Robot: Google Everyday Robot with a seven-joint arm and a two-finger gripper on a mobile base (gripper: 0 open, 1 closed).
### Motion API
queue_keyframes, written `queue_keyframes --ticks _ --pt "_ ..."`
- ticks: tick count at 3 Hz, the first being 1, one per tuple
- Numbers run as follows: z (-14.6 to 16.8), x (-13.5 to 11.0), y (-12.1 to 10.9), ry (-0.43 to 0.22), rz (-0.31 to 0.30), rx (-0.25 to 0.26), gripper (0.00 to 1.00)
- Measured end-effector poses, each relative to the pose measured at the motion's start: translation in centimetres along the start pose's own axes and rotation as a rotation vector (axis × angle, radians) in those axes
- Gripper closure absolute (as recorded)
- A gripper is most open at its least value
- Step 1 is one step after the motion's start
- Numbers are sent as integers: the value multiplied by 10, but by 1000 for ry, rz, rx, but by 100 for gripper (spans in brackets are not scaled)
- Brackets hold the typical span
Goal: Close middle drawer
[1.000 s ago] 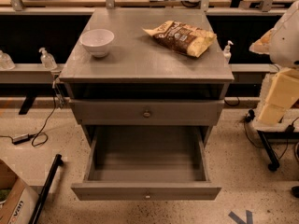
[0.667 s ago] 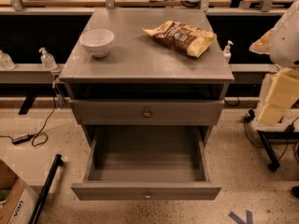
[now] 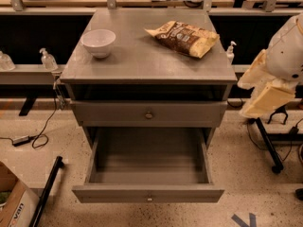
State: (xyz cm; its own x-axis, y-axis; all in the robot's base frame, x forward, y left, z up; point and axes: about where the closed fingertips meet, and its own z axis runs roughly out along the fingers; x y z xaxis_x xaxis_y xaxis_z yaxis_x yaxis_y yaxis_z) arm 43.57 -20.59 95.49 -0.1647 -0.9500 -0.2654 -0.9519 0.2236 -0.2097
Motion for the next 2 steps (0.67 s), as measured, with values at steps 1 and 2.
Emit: queue_keyframes --ticks 1,2 --pt "38 12 6 -56 -15 -54 73" --pt "87 22 12 -116 -39 -90 96"
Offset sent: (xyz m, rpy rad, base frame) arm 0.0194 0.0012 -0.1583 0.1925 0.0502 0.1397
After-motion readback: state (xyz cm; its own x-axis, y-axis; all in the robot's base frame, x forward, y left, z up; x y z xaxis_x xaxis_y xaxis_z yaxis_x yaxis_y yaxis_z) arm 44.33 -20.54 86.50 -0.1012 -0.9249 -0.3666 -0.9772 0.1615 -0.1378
